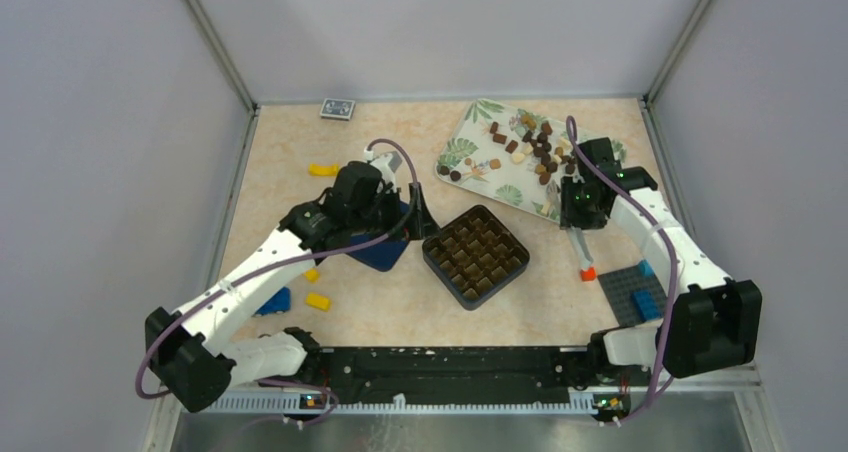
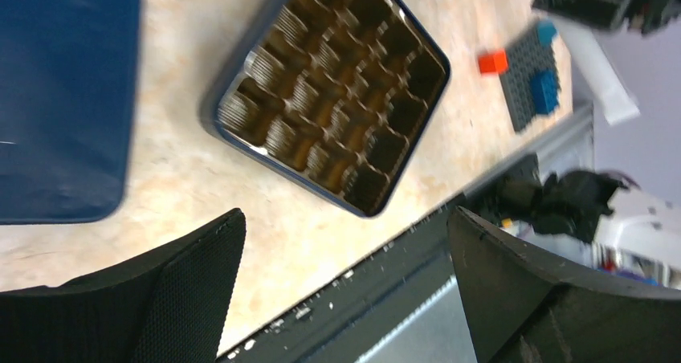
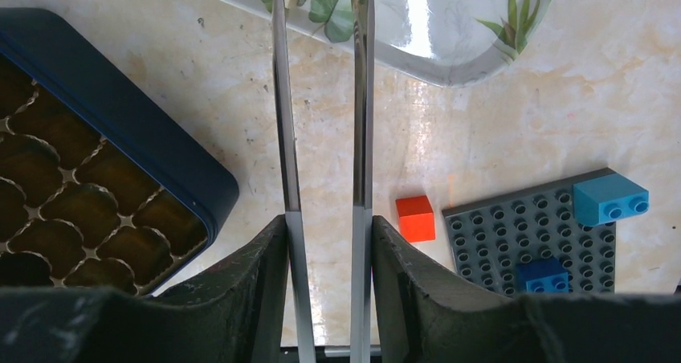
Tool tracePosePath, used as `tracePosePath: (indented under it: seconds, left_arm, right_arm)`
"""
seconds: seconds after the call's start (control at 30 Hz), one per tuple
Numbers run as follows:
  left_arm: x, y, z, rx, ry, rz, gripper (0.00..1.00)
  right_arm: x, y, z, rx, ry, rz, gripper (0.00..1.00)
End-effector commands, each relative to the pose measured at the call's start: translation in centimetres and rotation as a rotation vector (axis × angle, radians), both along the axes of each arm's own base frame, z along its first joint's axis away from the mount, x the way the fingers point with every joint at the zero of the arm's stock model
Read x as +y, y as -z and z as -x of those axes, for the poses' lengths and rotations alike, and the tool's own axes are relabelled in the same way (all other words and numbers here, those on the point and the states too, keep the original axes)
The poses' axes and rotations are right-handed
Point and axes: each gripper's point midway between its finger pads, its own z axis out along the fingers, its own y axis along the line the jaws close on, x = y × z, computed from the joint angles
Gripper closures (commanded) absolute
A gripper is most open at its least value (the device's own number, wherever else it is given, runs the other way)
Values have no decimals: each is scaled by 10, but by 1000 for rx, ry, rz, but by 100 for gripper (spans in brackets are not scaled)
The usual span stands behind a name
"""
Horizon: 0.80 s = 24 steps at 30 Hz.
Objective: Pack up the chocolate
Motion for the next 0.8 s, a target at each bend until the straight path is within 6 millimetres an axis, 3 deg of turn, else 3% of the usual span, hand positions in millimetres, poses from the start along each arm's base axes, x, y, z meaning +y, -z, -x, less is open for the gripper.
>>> tracePosePath:
  seconds: [0.0,0.3,0.77]
  left_arm:
    - [28,-7,-22,-66,-161,-90,1]
    - [14,22,-15,47,-130,-64,1]
    - [10,28,-18,31,-75,-96,1]
  right_arm:
    - [3,-2,-3,-11,8,-24,62]
    - [9,3,4,7,8,-48,62]
    - [22,21,7,58,-29,27,62]
